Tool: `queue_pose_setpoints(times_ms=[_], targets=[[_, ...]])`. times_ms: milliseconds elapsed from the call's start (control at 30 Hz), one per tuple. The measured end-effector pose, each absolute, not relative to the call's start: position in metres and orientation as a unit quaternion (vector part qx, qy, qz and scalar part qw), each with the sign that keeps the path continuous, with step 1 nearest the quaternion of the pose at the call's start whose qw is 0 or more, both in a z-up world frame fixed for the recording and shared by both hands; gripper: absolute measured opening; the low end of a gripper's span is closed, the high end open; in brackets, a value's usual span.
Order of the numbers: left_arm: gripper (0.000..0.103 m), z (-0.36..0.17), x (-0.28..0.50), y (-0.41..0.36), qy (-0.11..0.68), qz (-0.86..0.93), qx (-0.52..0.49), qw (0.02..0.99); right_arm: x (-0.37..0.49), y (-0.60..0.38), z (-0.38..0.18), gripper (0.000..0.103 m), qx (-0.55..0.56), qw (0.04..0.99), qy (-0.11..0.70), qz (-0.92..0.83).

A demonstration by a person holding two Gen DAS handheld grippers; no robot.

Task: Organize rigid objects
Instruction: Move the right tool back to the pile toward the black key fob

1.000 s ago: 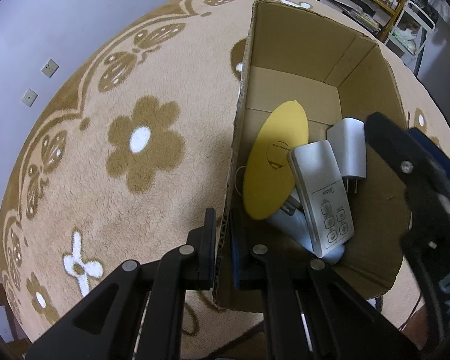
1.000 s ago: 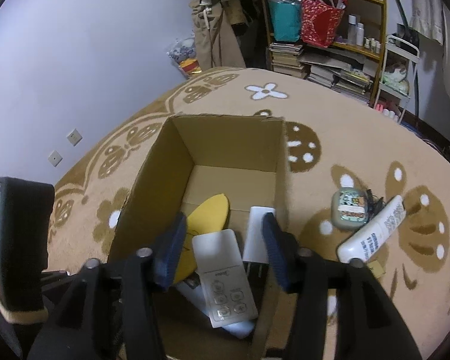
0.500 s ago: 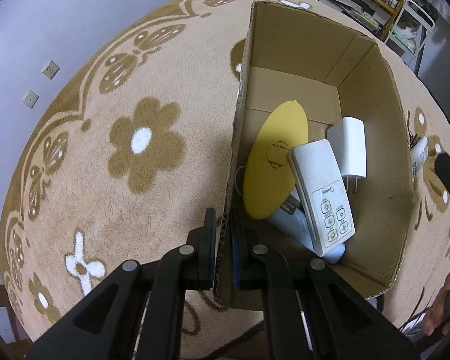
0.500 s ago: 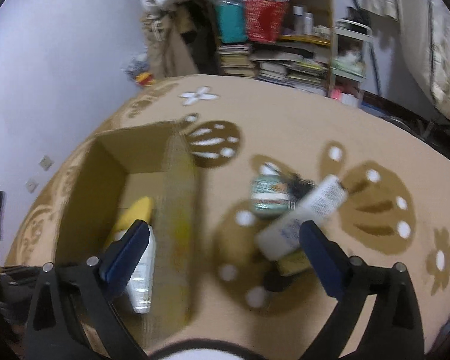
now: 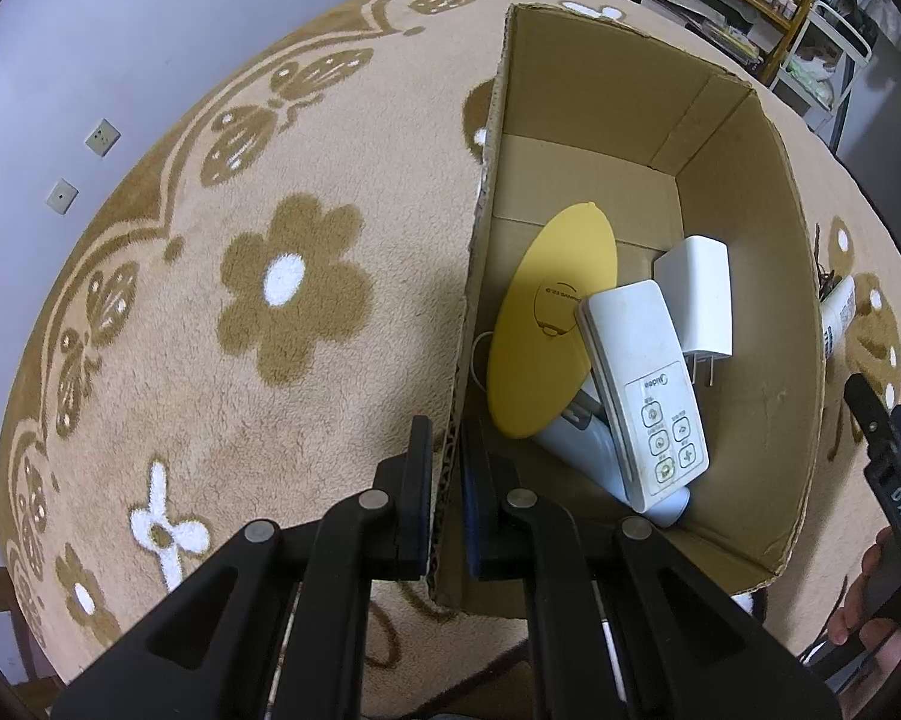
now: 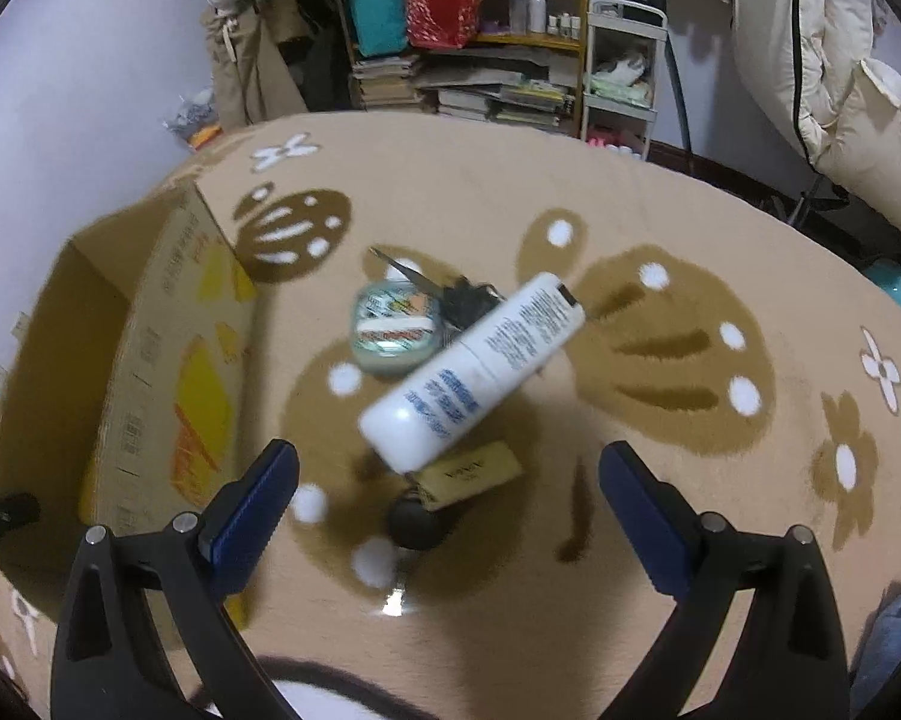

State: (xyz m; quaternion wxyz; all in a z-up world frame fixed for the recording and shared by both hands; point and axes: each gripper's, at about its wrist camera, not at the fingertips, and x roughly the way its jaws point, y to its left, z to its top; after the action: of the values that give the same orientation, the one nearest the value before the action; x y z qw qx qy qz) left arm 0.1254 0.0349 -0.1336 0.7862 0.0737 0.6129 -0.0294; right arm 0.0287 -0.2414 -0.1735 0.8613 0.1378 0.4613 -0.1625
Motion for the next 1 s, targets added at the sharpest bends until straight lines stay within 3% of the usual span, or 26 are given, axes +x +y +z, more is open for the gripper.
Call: queue_pose_setpoints(times_ms=[633,767,1000], targets=[[0.009,-0.134,0.127,0.037,0.614,-0.03,0.071,0.786,0.033,-0.241,-0.208,0.103,0.147,0.835,0.506,-0.159],[0.009,-0.134,0.127,0.037,0.614,-0.03,0.071,0.786,0.039,-0.236,-0.218,0.087,0.154,0.828,0.516,-0.153],[0.009,-0.134,0.127,0.037,0.614,-0.03,0.071,0.786,0.047,-0.234,-0.237,0.082,0.173,0.821,0.52,-0.162]])
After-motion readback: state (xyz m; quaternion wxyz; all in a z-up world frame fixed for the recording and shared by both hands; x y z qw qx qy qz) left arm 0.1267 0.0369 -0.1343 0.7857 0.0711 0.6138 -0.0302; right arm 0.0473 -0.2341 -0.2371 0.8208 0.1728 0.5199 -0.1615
